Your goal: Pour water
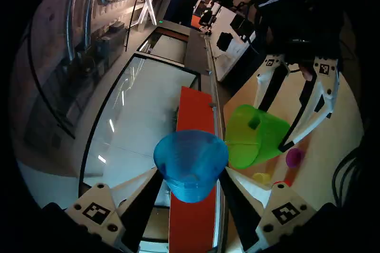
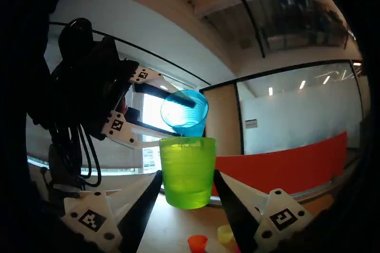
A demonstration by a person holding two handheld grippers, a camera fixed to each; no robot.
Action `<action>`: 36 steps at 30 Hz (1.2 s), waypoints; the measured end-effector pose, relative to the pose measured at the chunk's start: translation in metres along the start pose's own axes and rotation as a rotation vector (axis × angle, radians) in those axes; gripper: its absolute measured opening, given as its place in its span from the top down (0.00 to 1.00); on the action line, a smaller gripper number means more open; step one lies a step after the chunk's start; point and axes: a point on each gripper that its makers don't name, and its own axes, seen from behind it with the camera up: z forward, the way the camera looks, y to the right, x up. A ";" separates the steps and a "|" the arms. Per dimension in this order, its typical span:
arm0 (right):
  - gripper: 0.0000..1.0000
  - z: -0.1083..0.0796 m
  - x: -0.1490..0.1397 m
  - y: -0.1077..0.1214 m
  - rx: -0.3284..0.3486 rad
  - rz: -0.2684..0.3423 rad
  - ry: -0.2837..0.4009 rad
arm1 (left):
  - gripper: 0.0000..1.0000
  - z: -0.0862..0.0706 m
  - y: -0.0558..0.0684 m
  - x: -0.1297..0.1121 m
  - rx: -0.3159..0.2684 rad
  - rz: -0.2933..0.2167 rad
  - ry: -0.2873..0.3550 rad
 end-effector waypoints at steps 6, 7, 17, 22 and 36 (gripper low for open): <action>0.19 0.000 0.000 0.000 0.000 -0.001 0.000 | 0.20 0.000 -0.001 0.001 0.006 0.015 0.001; 0.19 0.000 0.000 0.000 0.000 -0.001 0.000 | 0.20 0.000 -0.001 0.001 0.007 0.018 0.001; 0.19 0.000 -0.001 -0.001 0.004 -0.001 0.001 | 0.20 -0.001 0.000 0.003 0.015 0.030 0.003; 0.19 0.000 0.000 -0.001 0.004 -0.001 0.004 | 0.19 -0.001 -0.001 0.005 0.020 0.047 0.005; 0.19 0.000 0.001 0.001 0.003 -0.003 0.007 | 0.20 -0.002 -0.008 0.011 0.033 0.074 0.011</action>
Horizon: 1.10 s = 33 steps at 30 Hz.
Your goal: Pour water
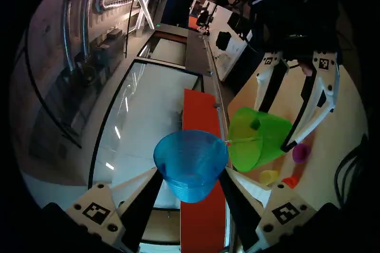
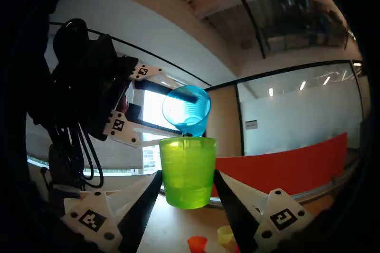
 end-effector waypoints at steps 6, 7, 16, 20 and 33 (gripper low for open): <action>0.19 0.000 0.001 0.000 0.001 -0.001 0.001 | 0.20 0.001 -0.001 0.001 0.003 0.004 0.002; 0.19 0.000 0.001 0.000 0.002 -0.001 0.001 | 0.20 0.001 -0.001 0.001 0.004 0.006 0.002; 0.19 0.000 0.001 -0.001 0.004 -0.003 0.001 | 0.20 0.003 -0.001 0.001 0.007 0.024 0.005; 0.19 0.000 0.002 -0.001 0.004 -0.003 0.001 | 0.20 0.003 -0.003 0.002 0.010 0.036 0.007; 0.19 0.001 0.004 0.000 0.003 -0.004 0.005 | 0.20 0.004 -0.004 0.004 0.017 0.062 0.008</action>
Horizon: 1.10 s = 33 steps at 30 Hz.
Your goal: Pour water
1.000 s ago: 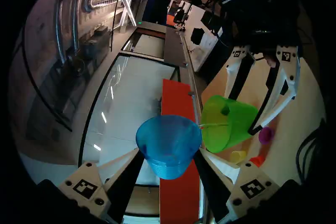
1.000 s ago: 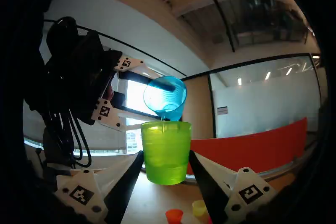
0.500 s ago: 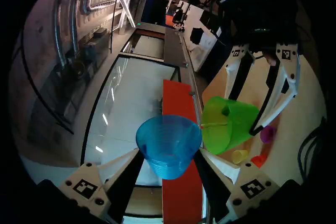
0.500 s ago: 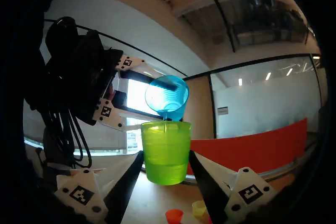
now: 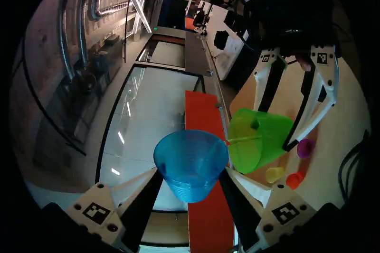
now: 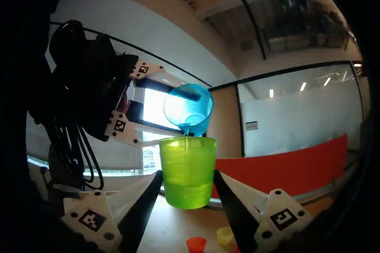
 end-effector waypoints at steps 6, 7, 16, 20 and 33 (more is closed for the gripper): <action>0.19 0.000 -0.001 0.001 -0.001 0.001 -0.001 | 0.19 0.003 0.001 -0.001 0.003 0.009 -0.001; 0.19 0.001 -0.001 0.001 -0.001 0.001 0.000 | 0.19 0.003 0.001 0.000 0.003 0.009 -0.001; 0.19 0.001 0.000 0.002 -0.001 0.003 0.002 | 0.20 0.002 0.000 0.004 0.004 0.028 0.001; 0.19 0.001 0.000 0.002 -0.001 0.004 0.003 | 0.19 0.002 0.000 0.005 0.003 0.027 0.003; 0.19 0.001 -0.001 0.004 -0.001 0.004 0.002 | 0.19 0.004 -0.003 0.005 0.009 0.044 0.003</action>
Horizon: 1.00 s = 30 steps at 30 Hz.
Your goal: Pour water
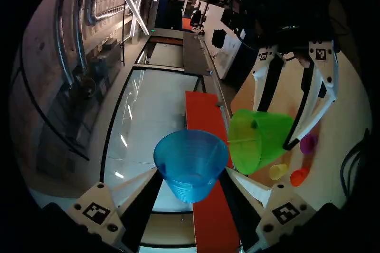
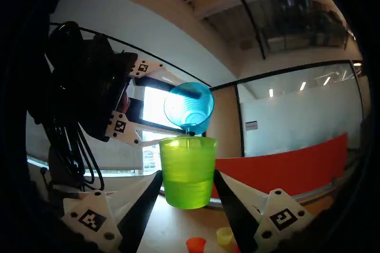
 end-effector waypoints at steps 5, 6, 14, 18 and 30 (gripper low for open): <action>0.19 0.001 0.001 0.001 -0.001 0.000 0.001 | 0.20 0.000 -0.003 0.000 0.005 0.007 0.000; 0.19 0.001 0.001 0.001 -0.002 0.000 0.002 | 0.20 0.000 -0.004 0.000 0.006 0.009 0.000; 0.19 0.002 -0.001 0.001 0.000 -0.001 0.001 | 0.19 -0.002 -0.003 0.001 0.010 0.027 -0.001; 0.19 0.001 -0.001 0.001 -0.002 0.000 0.000 | 0.19 -0.001 -0.005 0.001 0.015 0.036 -0.001; 0.19 0.001 0.000 0.001 -0.002 -0.002 0.001 | 0.19 -0.001 -0.005 0.006 0.017 0.047 0.003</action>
